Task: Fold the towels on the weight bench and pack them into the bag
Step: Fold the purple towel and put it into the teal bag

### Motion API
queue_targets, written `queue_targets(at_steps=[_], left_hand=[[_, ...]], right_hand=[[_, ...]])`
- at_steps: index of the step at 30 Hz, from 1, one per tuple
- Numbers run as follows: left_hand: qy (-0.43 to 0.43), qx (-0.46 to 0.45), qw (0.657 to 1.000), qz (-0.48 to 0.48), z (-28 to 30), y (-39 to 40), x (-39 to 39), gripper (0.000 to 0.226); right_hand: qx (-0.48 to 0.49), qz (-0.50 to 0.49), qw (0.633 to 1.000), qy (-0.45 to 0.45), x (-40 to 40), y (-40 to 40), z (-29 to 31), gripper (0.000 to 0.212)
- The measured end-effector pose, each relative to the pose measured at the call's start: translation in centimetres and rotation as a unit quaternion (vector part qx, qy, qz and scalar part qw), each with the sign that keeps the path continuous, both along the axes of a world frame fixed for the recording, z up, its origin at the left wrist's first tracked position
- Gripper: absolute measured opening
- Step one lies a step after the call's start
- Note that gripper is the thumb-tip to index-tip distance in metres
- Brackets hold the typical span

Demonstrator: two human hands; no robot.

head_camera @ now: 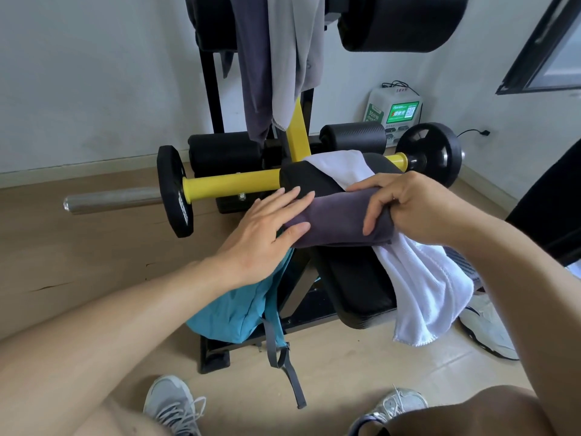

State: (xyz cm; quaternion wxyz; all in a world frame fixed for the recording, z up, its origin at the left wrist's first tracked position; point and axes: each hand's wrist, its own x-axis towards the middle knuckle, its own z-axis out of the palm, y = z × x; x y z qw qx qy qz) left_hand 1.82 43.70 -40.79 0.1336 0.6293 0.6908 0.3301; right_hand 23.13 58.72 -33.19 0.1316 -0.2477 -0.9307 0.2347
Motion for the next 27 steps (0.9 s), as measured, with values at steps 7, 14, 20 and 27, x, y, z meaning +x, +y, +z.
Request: queue_targets(at_steps=[7, 14, 20, 27], left_hand=[[0.016, -0.022, 0.999, -0.018, 0.6, 0.4, 0.0, 0.052], [-0.036, -0.016, 0.999, -0.009, 0.8, 0.1, -0.3, 0.067], [-0.255, -0.077, 0.963, 0.041, 0.3, 0.3, -1.3, 0.090], [-0.454, -0.041, 0.890, -0.012, 1.9, -0.2, -1.5, 0.065]], right_hand=[[-0.090, -0.049, 0.994, 0.048, 0.1, -1.3, 1.8, 0.050], [-0.007, -0.072, 0.990, -0.119, -2.2, -2.0, 0.5, 0.049], [-0.008, -0.047, 0.999, -0.014, -2.5, -2.6, 0.8, 0.049], [-0.024, 0.003, 0.998, -0.053, -2.6, -3.5, 1.2, 0.081]])
